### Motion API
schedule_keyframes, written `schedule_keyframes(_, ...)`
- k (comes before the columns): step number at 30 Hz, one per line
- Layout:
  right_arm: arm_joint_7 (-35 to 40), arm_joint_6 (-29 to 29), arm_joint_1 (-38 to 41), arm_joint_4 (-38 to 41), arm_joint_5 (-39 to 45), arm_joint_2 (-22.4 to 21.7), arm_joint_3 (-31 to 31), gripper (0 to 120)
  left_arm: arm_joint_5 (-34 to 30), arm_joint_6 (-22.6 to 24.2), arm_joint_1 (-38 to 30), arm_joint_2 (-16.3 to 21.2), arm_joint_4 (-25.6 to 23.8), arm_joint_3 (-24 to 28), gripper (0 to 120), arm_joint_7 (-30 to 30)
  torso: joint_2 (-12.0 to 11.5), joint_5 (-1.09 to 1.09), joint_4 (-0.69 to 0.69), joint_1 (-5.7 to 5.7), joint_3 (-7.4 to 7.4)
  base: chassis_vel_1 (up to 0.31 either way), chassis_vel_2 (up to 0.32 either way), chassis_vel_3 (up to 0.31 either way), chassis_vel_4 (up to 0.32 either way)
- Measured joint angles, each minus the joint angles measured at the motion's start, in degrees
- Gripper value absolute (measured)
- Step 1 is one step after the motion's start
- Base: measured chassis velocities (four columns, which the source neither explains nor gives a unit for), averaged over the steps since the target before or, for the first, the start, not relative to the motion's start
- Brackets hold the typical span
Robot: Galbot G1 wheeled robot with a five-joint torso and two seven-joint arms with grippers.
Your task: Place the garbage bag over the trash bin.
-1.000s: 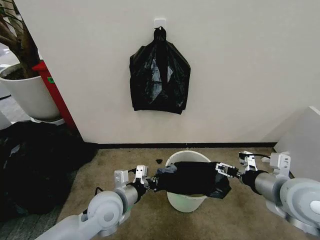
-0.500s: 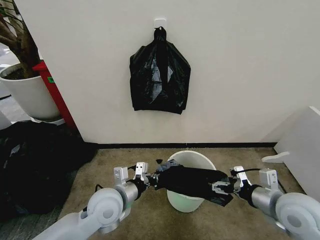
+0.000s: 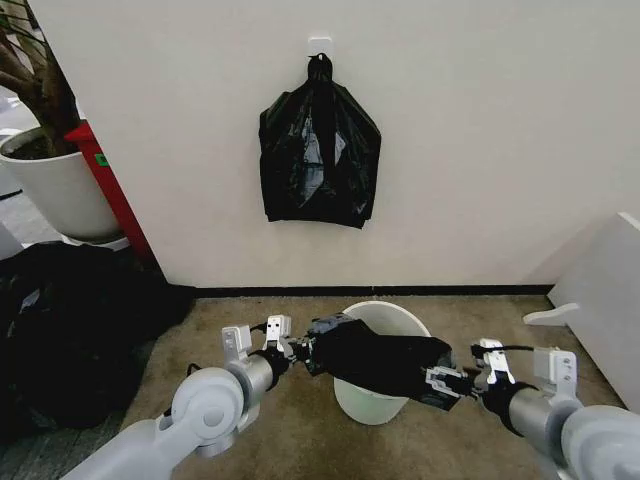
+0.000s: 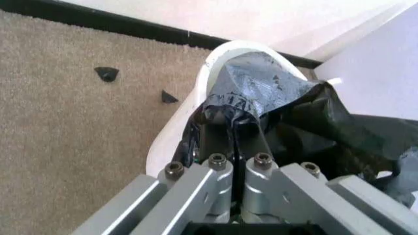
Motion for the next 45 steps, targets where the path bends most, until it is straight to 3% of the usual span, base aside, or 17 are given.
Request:
schedule_keyframes(5,-1.15,0.02,-2.10,-1.86,-0.05,2.58,1.65,100,-0.26,0.00,-0.55,-0.34,0.15,-0.28,0,0.08,0.00,-0.01,-0.01,0.00,0.00,0.000,0.000,0.000,0.000)
schedule_keyframes(7,-5.30,0.03,-3.07,-3.63,-1.49,3.67,2.12,100,-0.49,-0.01,-0.60,-0.34,-0.03,-0.58,0,0.09,0.00,0.00,0.00,0.00,0.00,0.000,0.000,0.000,0.000)
schedule_keyframes(9,-17.15,0.04,-4.87,-6.69,-7.10,4.57,2.76,100,-0.59,0.02,-0.48,-0.15,-0.27,-1.14,0,0.09,0.00,-0.01,0.00,0.00,0.00,0.000,0.000,0.000,0.000)
schedule_keyframes(12,-25.99,0.09,-6.05,-9.55,-13.33,5.20,2.35,100,-0.59,0.19,-0.35,0.18,-0.43,-1.63,0,0.18,0.00,-0.01,0.00,0.00,0.00,0.000,0.000,0.000,0.000)
schedule_keyframes(29,-30.79,2.67,-1.06,-22.63,-15.73,8.76,1.35,100,-0.80,0.39,1.85,0.77,-1.19,-3.51,0,-0.18,0.00,-0.01,0.00,0.00,0.00,0.000,0.000,0.000,0.000)
schedule_keyframes(35,-32.69,3.63,-0.62,-23.66,-16.12,9.02,1.20,84,-0.84,0.32,2.00,0.98,-1.50,-3.69,0,-0.71,0.00,-0.01,0.00,0.00,0.00,0.000,0.000,0.000,0.000)
schedule_keyframes(42,-31.01,4.87,-2.55,-22.09,-15.34,9.47,2.45,52,-1.58,0.08,4.79,2.95,-4.81,-5.03,0,-3.91,0.00,-0.01,0.00,0.00,0.01,0.000,0.000,0.000,0.000)
schedule_keyframes(44,-30.86,4.94,-2.78,-21.78,-15.20,9.47,2.55,52,-1.63,0.07,4.89,3.06,-5.02,-5.07,0,-4.03,0.00,-0.01,0.00,0.00,0.00,0.000,0.000,0.000,0.000)
schedule_keyframes(45,-30.11,5.15,-3.88,-19.97,-14.50,9.57,3.15,45,-2.09,0.04,5.54,3.93,-6.59,-5.36,0,-4.97,0.00,-0.02,0.00,0.00,0.00,0.000,0.000,0.000,0.000)
